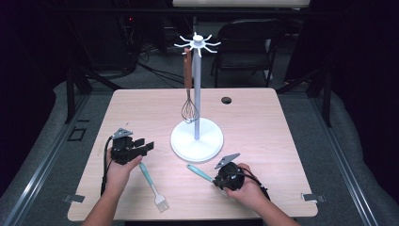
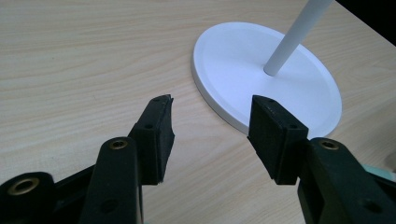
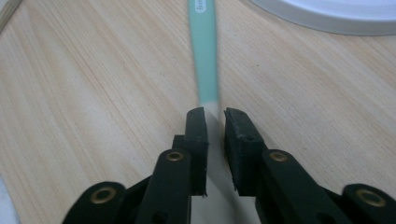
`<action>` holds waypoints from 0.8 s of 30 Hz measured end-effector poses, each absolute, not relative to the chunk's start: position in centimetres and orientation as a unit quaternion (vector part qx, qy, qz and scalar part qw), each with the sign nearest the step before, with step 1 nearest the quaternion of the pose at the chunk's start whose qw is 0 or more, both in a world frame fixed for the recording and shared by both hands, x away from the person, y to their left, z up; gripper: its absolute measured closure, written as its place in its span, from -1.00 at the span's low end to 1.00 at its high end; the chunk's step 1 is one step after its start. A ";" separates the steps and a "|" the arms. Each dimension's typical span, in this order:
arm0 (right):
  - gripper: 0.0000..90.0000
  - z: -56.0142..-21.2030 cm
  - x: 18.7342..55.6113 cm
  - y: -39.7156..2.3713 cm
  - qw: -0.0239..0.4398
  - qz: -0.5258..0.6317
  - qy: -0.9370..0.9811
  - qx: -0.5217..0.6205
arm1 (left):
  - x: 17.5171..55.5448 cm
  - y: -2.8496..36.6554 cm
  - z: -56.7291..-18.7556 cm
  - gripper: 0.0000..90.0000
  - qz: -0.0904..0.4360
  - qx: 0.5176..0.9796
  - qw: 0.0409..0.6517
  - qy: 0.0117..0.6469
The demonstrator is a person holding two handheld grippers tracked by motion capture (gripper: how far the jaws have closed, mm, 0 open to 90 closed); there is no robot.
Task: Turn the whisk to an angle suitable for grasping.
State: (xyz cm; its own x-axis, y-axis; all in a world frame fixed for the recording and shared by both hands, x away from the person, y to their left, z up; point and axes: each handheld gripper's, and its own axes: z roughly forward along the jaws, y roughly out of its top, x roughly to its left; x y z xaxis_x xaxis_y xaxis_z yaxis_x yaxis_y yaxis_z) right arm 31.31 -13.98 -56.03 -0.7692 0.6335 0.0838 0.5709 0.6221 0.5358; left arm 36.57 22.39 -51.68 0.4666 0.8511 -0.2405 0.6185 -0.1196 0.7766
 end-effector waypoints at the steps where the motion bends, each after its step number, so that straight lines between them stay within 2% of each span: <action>1: 0.68 -56.0 31.4 -13.9 0.055 0.271 0.901 0.335 | 36.6 22.4 -51.7 0.10 0.133 0.736 0.437 0.499; 15: 0.56 -55.7 32.2 -12.1 0.073 0.233 0.919 0.310 | 36.6 22.6 -51.6 0.10 0.132 0.734 0.442 0.499; 24: 0.56 -55.5 32.7 -12.0 0.054 0.216 0.920 0.323 | 36.6 22.4 -51.7 0.10 0.130 0.736 0.440 0.497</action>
State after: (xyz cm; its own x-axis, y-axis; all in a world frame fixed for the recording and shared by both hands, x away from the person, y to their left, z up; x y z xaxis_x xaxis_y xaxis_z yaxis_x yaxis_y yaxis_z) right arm 32.72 -11.97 -55.48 -0.7860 0.6169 0.0402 0.5705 0.6988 0.4315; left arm 36.56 22.45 -51.67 0.4714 0.8470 -0.2455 0.6176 -0.1184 0.7775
